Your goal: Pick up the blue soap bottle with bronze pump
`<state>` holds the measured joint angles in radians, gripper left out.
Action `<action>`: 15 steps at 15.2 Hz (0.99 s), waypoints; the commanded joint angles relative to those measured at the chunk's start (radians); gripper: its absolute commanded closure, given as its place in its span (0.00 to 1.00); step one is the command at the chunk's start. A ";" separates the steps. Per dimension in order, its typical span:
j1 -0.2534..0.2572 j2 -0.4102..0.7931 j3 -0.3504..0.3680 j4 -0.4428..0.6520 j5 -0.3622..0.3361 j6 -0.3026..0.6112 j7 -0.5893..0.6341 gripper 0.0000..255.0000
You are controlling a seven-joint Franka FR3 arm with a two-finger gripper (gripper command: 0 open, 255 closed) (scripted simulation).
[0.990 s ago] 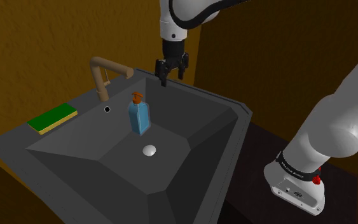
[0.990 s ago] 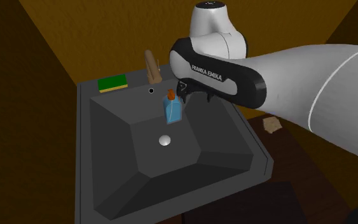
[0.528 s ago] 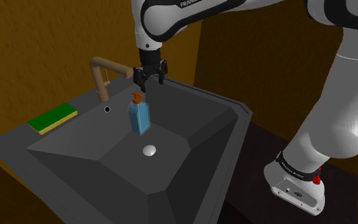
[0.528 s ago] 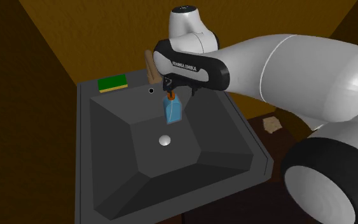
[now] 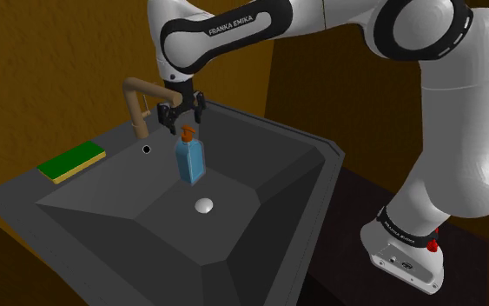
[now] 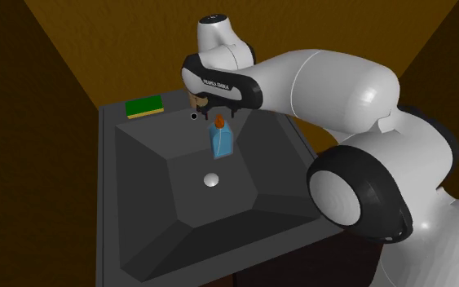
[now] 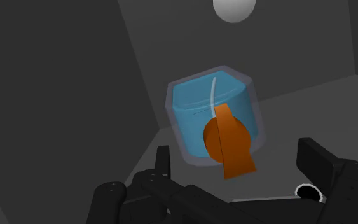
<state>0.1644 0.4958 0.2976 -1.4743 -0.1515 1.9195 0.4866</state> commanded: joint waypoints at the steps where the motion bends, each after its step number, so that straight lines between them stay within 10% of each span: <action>1: 0.002 0.012 -0.001 -0.009 -0.004 0.022 0.003 0.00; 7: 0.002 0.026 -0.004 -0.035 -0.009 0.062 0.007 0.00; 8: 0.002 0.025 -0.004 -0.038 -0.009 0.064 0.007 1.00; 15: 0.001 0.025 -0.004 -0.036 -0.009 0.062 0.006 1.00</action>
<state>0.1649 0.5188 0.2924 -1.5097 -0.1606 1.9829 0.4927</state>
